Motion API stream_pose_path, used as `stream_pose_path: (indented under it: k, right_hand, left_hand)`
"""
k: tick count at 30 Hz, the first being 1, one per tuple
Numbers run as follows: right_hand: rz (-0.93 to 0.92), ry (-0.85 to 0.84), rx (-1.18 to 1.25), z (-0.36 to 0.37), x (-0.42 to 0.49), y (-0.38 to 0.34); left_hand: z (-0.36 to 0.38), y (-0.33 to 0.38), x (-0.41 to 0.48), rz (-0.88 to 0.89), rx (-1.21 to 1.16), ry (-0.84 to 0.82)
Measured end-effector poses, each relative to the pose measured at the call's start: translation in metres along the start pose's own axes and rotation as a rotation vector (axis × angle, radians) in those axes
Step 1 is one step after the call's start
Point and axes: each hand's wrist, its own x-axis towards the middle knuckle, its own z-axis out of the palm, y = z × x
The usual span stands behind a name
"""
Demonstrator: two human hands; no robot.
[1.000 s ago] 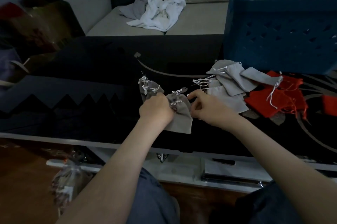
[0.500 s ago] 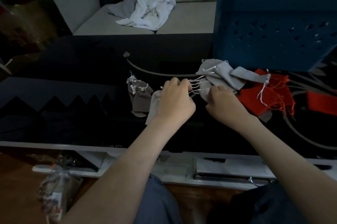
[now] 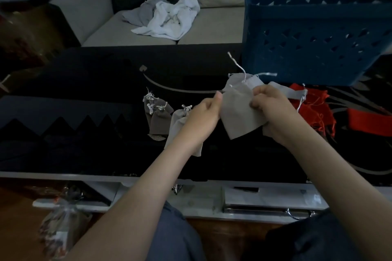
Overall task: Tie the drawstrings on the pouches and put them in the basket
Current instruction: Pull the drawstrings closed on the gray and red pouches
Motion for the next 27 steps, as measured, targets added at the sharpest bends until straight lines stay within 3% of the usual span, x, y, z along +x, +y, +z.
stream_pose_path:
  k: [2, 4, 9, 16, 27]
  right_hand:
    - [0.046, -0.117, -0.010, 0.000, 0.000, 0.002]
    - [0.102, -0.203, -0.015, 0.002, -0.001, 0.004]
    - [0.228, -0.249, 0.149, 0.007, -0.001, 0.005]
    - [0.124, -0.189, 0.160, 0.009, -0.001, 0.009]
    - [0.119, -0.232, 0.110, 0.006, 0.000, 0.012]
  left_hand:
    - [-0.003, 0.003, 0.002, -0.171, -0.317, -0.036]
    - [-0.009, 0.001, 0.004, -0.254, -0.437, -0.017]
    - [-0.010, -0.006, 0.003, -0.199, -0.415, 0.044]
    - [-0.006, -0.004, 0.000, -0.147, -0.457, 0.017]
    - [-0.006, 0.000, 0.001, -0.138, -0.689, 0.162]
